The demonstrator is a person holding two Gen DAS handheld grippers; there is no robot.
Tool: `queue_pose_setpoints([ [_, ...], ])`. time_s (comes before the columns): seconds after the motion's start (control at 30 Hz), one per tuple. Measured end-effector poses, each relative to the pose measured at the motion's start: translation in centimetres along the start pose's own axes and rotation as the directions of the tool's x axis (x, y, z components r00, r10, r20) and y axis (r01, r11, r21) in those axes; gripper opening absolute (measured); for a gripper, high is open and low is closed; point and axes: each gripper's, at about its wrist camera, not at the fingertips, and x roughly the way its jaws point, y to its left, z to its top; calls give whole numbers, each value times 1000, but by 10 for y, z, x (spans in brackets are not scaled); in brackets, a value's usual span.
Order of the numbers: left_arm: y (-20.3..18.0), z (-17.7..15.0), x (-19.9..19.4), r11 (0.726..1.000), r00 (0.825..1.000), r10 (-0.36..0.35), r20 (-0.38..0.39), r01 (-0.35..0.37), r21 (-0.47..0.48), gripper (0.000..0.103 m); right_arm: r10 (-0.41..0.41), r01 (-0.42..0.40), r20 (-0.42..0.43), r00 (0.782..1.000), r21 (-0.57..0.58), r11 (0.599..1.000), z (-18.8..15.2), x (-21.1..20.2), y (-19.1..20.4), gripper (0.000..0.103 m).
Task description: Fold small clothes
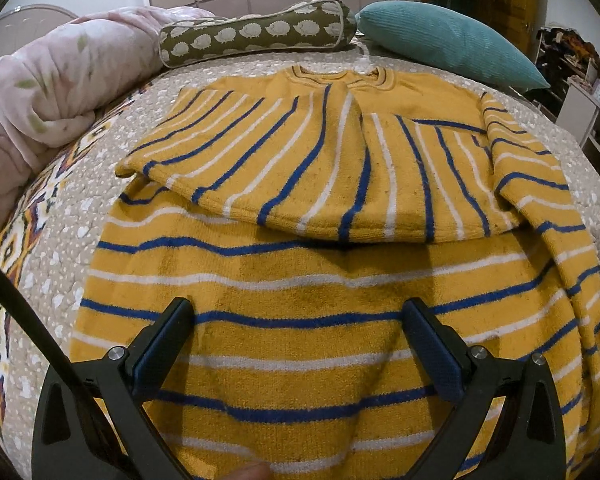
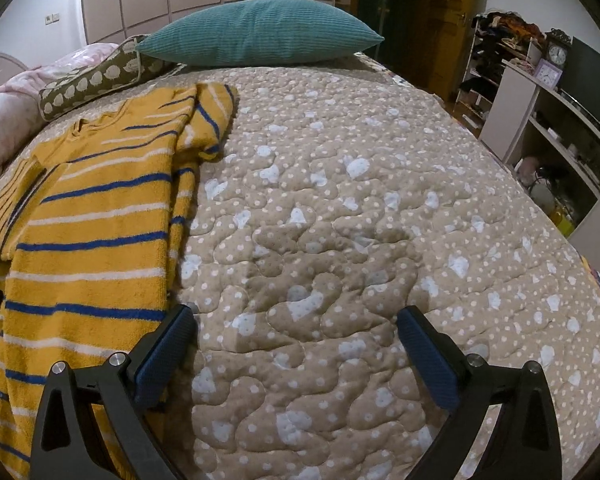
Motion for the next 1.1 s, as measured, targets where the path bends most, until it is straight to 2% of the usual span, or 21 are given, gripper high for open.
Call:
queue_pose_setpoints([
  [0.87,3,-1,1,1000,1000,-25,-4,25,-17,103,-12,12,9,1000,-1,1000,-1,1,2,103],
  [1.1,3,0,1,1000,1000,-12,-4,12,-10,103,-12,12,10,1000,-1,1000,-2,1,3,103],
])
